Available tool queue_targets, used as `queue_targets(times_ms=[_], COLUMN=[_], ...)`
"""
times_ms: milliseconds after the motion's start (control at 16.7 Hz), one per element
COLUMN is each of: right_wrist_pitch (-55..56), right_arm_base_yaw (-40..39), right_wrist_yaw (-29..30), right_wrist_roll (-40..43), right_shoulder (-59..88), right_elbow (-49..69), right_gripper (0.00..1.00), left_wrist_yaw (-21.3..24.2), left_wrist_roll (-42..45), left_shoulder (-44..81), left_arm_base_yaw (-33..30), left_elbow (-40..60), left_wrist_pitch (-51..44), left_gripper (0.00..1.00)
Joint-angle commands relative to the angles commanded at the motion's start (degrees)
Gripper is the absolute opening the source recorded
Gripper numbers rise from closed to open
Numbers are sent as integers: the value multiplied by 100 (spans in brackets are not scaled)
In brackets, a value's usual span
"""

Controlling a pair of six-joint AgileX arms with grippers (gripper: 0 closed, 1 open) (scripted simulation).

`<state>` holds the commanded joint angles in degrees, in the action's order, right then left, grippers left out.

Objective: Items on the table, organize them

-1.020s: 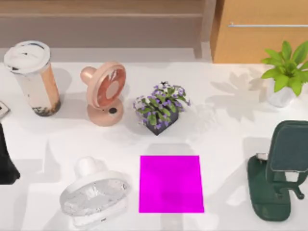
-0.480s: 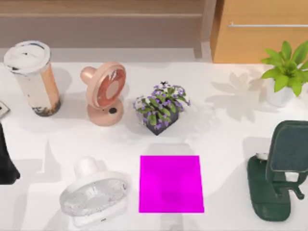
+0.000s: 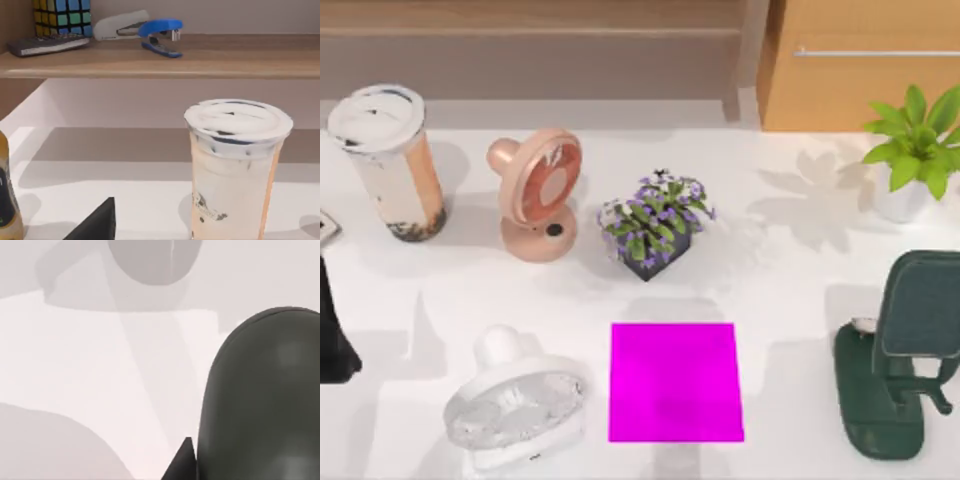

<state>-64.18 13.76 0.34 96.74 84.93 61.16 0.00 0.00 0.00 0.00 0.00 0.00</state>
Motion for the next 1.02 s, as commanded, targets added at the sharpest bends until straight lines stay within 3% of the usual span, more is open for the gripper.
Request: queue_targets(times_ms=[240,600,1020], right_wrist_pitch=[286,654,574], right_arm_base_yaw=[-845,-2825,-5108], right_wrist_yaw=[-185,-633,-622], right_wrist_roll=[641,1892,2969], right_shoulder=[241,1308,2984], right_elbow=[944,2502,2927], right_gripper=[0,0,0], left_wrist_yaw=[0,0,0], left_wrist_roll=[0,0,0], left_shoulder=[0,0,0], left_arm_base_yaw=[0,0,0], left_elbow=[0,0,0], left_wrist_pitch=[0,0,0], left_gripper=[100,100,100])
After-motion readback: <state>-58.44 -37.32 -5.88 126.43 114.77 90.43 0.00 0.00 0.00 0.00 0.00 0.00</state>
